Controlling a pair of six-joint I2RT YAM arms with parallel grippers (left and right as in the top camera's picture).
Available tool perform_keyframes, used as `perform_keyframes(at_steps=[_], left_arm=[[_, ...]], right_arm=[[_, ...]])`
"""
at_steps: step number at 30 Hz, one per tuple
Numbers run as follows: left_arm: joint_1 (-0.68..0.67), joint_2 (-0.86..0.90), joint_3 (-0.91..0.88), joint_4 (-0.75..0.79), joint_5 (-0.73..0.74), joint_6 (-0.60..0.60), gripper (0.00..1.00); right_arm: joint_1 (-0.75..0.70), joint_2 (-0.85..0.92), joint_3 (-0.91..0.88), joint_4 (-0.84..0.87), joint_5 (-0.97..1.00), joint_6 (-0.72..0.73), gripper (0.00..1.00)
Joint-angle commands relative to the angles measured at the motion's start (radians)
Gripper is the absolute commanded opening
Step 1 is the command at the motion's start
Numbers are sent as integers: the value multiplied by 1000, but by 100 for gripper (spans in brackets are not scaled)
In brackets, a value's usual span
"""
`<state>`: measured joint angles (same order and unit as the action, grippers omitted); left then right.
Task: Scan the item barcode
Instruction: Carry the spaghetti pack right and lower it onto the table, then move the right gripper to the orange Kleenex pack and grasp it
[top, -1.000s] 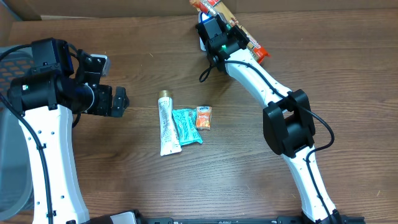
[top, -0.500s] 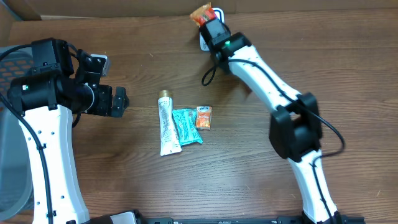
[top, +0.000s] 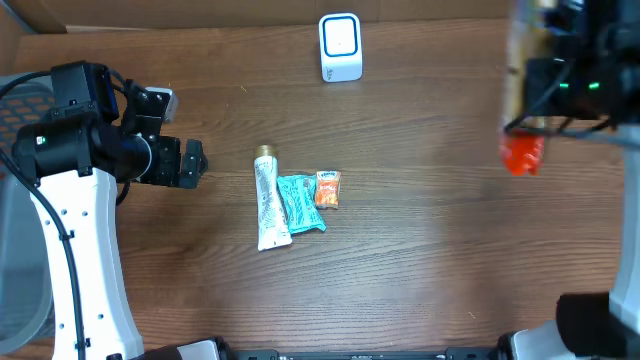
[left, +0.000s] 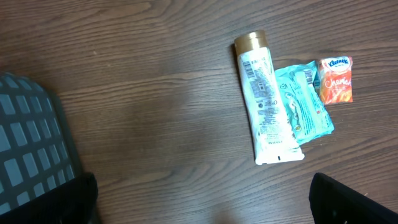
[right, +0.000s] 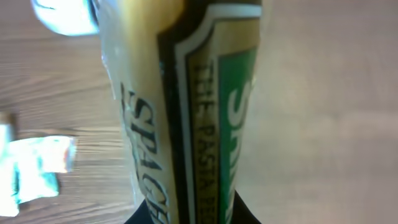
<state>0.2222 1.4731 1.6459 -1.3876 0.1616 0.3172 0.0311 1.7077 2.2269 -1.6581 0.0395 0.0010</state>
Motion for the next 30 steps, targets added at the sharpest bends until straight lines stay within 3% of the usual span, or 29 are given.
perform_keyframes(at_steps=[1,8,15,16,19,22,25,30], left_arm=[[-1,-9,4,1,12,0,100],[-1,-9,4,1,12,0,100],[-1,-9,4,1,12,0,100],[-1,-9,4,1,12,0,100],[-1,-9,4,1,12,0,100],[-1,-9,4,2,12,0,100],[-1,-9,4,1,12,0,100],[-1,-9,4,1,12,0,100]], right_arm=[[-87,94,-139,58,-113,14,4],[-192,95,-571,320,-238,33,4],[-243,95,-759,465,-293,60,4],[-248,95,-767,470,-293,60,7],[-251,95,-767,479,-367,59,53],[-251,95,-767,478,-546,52,81],[-249,95,-761,478,-656,44,82],[-206,94,-733,452,-656,45,79]])
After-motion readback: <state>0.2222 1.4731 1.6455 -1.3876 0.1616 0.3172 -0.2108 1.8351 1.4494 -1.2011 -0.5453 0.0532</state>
